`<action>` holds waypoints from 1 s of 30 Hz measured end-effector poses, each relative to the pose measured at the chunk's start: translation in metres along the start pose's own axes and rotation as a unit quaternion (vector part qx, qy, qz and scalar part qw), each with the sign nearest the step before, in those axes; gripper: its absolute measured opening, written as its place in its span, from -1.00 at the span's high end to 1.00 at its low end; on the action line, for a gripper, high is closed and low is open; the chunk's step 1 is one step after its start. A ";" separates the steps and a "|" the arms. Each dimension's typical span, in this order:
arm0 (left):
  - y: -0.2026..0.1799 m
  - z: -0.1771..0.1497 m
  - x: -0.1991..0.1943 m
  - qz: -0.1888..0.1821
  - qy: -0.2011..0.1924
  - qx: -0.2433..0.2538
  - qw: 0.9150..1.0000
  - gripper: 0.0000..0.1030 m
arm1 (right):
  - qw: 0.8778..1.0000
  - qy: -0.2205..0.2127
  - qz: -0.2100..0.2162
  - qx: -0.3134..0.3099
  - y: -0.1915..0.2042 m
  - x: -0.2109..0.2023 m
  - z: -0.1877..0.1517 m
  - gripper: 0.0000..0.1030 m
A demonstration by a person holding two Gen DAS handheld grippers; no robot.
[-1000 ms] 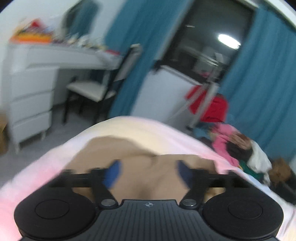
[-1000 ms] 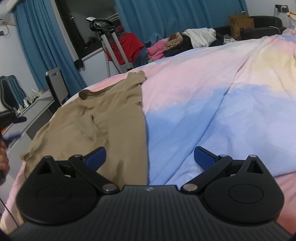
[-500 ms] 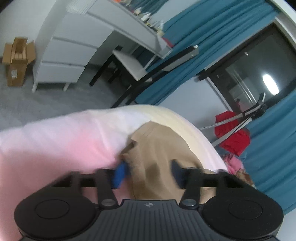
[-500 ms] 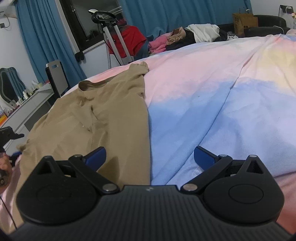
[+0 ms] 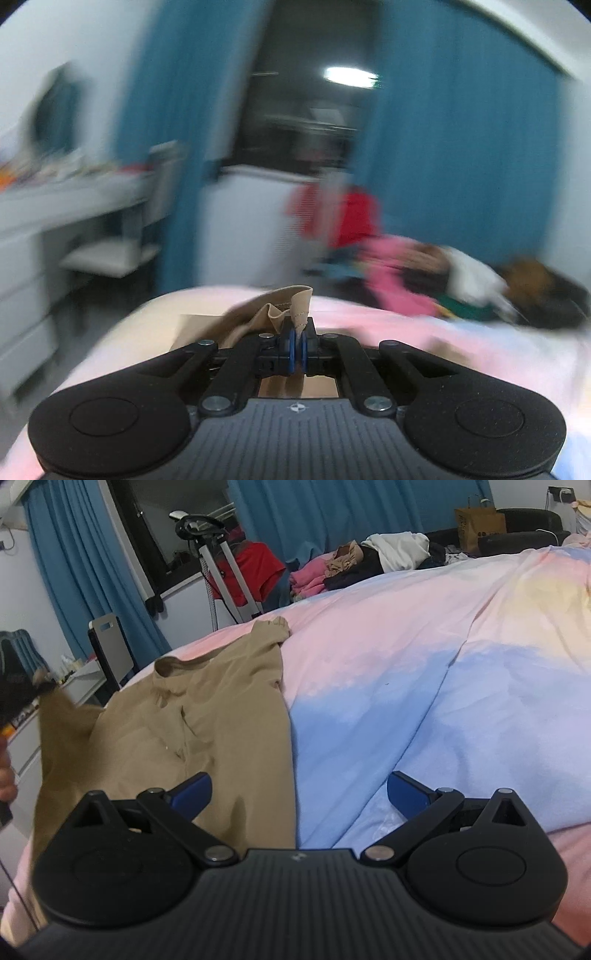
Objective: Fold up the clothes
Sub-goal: 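Fold the hem up toward the collar and open the left gripper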
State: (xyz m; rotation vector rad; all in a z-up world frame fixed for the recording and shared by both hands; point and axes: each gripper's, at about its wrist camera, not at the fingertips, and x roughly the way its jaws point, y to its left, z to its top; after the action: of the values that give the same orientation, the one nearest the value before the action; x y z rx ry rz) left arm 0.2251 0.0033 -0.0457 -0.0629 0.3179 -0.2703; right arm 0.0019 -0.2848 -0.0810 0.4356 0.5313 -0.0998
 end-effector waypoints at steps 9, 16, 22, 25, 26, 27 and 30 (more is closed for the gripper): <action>-0.143 -0.068 0.045 -0.122 0.086 0.117 0.982 0.79 | 0.998 -0.020 -0.026 0.046 -0.026 -0.006 0.009 -1.00; -0.120 -0.085 0.013 -0.085 0.120 0.088 0.985 -0.55 | 0.998 -0.031 -0.011 0.054 -0.034 -0.004 0.012 -1.00; -0.114 -0.052 -0.098 -0.026 0.104 0.086 0.990 -0.74 | 0.998 -0.056 0.022 0.033 -0.025 -0.013 0.012 -1.00; -0.116 -0.047 -0.162 -0.015 0.083 0.084 0.993 -0.92 | 0.996 -0.073 0.047 0.010 -0.016 -0.022 0.011 -0.96; -0.115 -0.048 -0.175 -0.020 0.078 0.073 0.994 -0.92 | 0.996 -0.076 0.054 -0.001 -0.011 -0.025 0.011 -0.95; -0.115 -0.049 -0.186 -0.025 0.073 0.060 0.995 -0.92 | 0.995 -0.078 0.062 -0.013 -0.006 -0.028 0.010 -0.92; -0.112 -0.050 -0.209 -0.045 0.066 0.028 0.996 -0.92 | 0.992 -0.076 0.088 -0.037 0.008 -0.041 0.010 -0.88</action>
State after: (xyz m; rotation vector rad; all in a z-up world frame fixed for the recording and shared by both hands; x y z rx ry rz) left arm -0.0099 -0.0480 -0.0188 -0.0033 0.4392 -0.3728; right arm -0.0273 -0.2828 -0.0495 0.3966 0.3429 0.0566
